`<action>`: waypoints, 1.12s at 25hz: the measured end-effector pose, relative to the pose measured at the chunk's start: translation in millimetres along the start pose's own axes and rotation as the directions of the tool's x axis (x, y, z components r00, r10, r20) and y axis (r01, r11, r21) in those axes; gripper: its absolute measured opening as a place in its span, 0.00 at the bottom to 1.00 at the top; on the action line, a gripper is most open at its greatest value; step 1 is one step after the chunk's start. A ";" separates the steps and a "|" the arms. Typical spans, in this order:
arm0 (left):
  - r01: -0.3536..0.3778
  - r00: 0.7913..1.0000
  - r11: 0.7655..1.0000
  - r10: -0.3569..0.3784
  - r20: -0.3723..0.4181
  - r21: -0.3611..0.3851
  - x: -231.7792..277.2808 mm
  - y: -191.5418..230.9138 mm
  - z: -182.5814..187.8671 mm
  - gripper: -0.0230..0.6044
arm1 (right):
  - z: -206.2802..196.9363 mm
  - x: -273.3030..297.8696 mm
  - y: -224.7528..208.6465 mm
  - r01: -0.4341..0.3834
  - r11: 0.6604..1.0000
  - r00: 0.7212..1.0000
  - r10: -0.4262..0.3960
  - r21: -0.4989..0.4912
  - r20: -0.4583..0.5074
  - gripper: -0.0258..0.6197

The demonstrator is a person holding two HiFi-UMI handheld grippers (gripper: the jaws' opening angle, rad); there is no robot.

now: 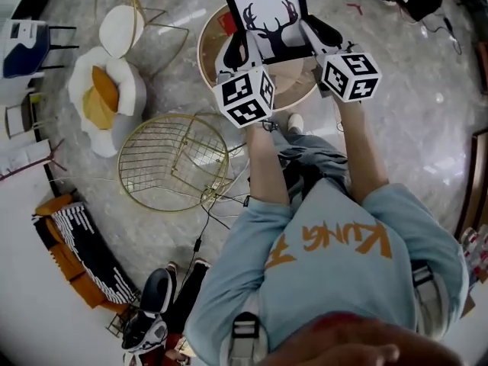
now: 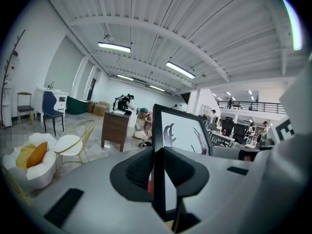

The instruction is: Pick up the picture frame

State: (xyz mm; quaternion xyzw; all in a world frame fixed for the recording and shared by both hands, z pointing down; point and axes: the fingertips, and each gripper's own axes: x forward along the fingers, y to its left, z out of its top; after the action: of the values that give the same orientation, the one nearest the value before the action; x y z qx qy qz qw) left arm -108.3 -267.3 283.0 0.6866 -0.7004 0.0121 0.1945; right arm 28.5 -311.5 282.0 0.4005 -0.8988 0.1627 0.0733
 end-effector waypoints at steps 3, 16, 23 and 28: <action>0.009 0.999 1.000 -0.009 0.048 0.015 -9.0 -3.1 21.3 0.16 | 21.4 -4.2 8.1 -0.021 0.999 0.999 0.023 -0.030 0.042 0.15; -0.006 0.959 0.990 -0.035 0.280 0.144 -37.4 -9.2 149.4 0.16 | 143.4 -5.6 49.8 -0.074 0.987 0.959 0.110 -0.144 0.260 0.15; -0.003 0.949 0.980 -0.060 0.309 0.197 -44.1 -12.4 169.1 0.16 | 161.7 -11.8 57.7 -0.083 0.983 0.943 0.131 -0.164 0.305 0.15; -0.008 0.952 0.974 -0.062 0.301 0.226 -40.8 -18.2 167.6 0.16 | 159.8 -12.2 50.6 -0.078 0.985 0.942 0.123 -0.153 0.313 0.15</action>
State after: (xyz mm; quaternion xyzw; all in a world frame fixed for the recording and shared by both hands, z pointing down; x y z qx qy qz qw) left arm -134.3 -276.9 111.8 0.7075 -0.7065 -0.0180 0.0050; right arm -1.2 -327.4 117.4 0.3691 -0.9271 0.0362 -0.0547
